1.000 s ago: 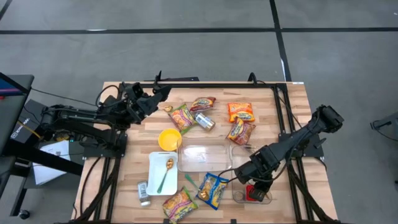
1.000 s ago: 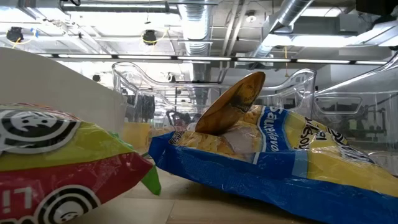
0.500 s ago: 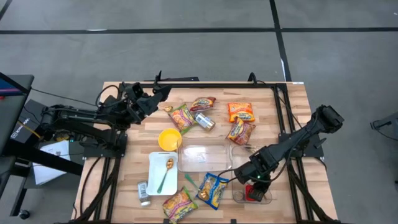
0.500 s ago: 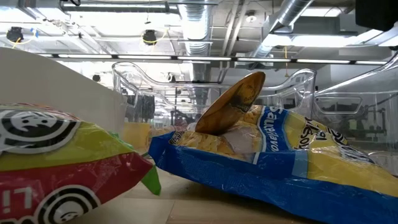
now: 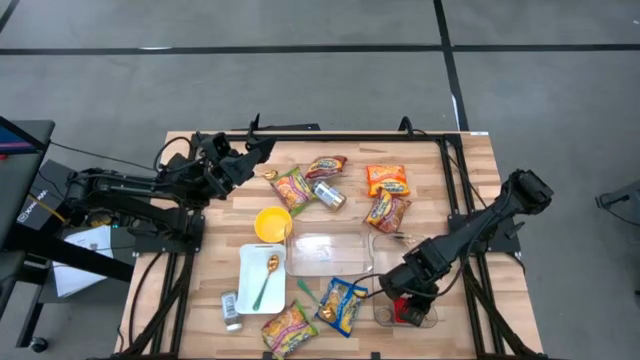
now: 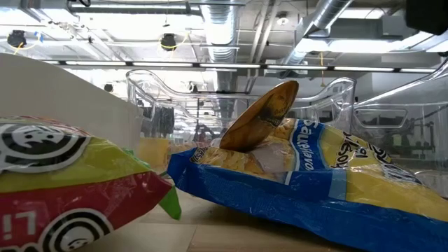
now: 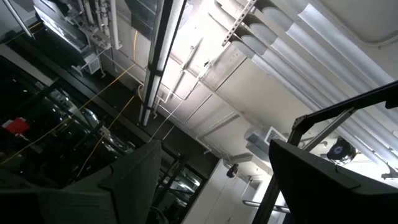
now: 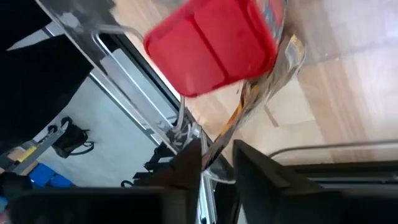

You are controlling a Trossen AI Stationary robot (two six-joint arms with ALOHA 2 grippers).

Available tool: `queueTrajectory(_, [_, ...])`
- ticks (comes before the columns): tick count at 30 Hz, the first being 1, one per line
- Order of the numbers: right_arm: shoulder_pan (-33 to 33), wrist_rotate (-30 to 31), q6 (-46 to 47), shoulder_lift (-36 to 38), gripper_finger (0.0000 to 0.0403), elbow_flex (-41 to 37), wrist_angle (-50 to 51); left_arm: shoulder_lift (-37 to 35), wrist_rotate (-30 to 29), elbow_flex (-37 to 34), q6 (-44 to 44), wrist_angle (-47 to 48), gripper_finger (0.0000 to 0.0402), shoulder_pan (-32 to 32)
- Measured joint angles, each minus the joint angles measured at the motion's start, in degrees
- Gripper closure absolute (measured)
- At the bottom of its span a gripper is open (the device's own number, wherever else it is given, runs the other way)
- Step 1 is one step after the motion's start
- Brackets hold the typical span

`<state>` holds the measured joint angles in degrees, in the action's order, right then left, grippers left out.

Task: Pick & Place Food Item
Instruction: Put the orange seasoning pack into the right transparent bin, then put the green noodle pack into the left transparent bin

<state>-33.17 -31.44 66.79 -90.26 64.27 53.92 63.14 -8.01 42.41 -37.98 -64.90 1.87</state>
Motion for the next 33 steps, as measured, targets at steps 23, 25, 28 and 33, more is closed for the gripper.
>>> queueTrajectory(23, [-3.1,29.7,-0.5,24.7,0.0178,0.0,-12.4,0.0,0.0,0.0,2.8,4.2,0.0108,0.0])
queueTrajectory(25, [-3.4,38.8,-6.6,27.7,0.0181,0.0,-17.1,0.0,0.0,0.0,3.0,5.6,0.0108,0.0])
queueTrajectory(28, [-2.8,50.7,-12.5,31.4,0.0185,0.1,-21.3,0.0,0.0,0.0,3.0,7.7,0.0108,0.0])
queueTrajectory(33, [-1.3,68.5,-21.9,35.0,0.0191,0.0,-26.4,0.0,0.9,0.0,3.0,7.5,0.0108,0.0])
